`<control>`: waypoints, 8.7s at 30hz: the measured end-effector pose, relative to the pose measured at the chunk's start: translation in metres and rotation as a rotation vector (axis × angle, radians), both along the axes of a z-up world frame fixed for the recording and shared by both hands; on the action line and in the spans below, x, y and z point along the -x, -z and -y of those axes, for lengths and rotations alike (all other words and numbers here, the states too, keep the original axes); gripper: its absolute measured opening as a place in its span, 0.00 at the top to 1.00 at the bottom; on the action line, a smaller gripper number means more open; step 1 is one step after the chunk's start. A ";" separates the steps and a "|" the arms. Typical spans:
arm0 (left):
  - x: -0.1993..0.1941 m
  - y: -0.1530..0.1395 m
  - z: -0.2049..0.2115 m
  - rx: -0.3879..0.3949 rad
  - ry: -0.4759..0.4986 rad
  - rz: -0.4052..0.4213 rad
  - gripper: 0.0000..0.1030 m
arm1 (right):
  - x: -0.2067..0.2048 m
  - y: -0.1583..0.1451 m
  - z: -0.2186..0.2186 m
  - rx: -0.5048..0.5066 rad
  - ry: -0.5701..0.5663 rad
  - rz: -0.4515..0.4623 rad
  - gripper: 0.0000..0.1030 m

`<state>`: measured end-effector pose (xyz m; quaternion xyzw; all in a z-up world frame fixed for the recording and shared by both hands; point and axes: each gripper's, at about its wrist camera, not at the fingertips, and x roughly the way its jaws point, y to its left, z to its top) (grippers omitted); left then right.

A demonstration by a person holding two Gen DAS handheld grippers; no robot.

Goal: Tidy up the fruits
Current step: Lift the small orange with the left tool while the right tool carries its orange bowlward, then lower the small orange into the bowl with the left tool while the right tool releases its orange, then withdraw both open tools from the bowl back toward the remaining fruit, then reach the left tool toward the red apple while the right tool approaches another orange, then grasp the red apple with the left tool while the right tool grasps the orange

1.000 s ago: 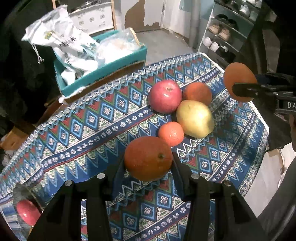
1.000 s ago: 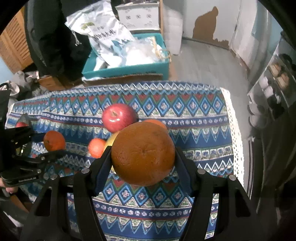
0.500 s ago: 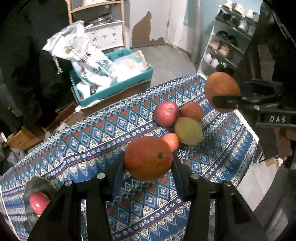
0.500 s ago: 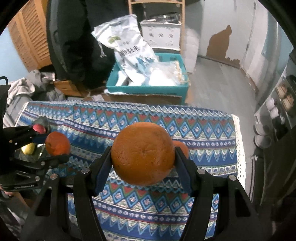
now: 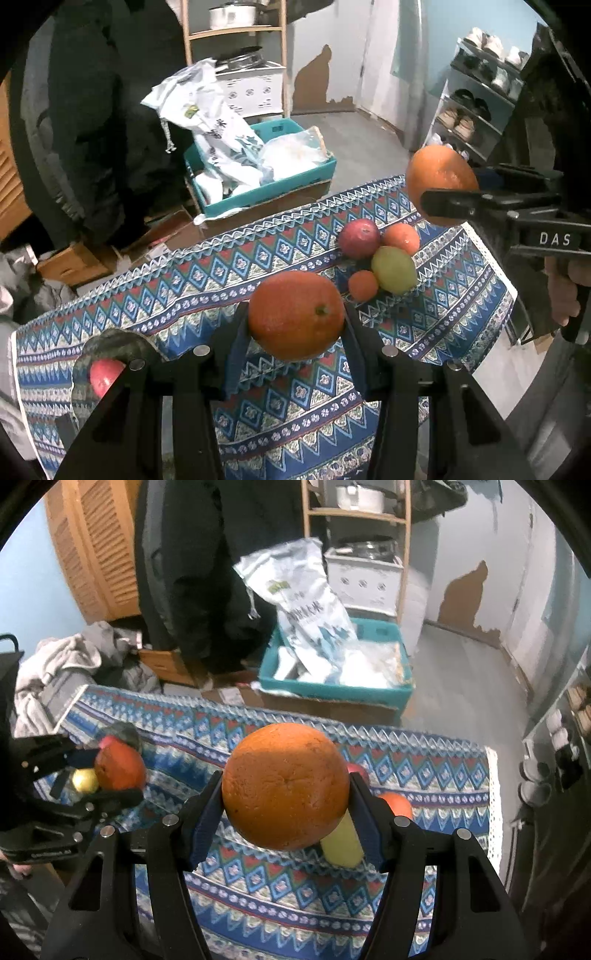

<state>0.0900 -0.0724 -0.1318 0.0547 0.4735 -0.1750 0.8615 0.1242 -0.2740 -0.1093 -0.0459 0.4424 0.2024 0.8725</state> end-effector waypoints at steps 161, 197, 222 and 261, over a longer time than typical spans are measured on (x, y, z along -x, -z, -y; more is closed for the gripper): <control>0.038 0.016 -0.153 0.038 -0.342 -0.080 0.27 | -0.012 0.006 -0.136 -0.011 -0.136 -0.086 0.35; -0.016 0.010 0.010 -0.062 -0.067 -0.057 0.27 | -0.018 0.037 0.049 0.023 0.160 -0.148 0.35; -0.087 0.075 0.056 -0.039 -0.035 -0.176 0.26 | -0.074 0.123 0.106 0.060 0.241 -0.337 0.35; -0.149 0.127 0.119 0.069 0.007 -0.289 0.25 | -0.095 0.186 0.117 0.032 0.302 -0.444 0.34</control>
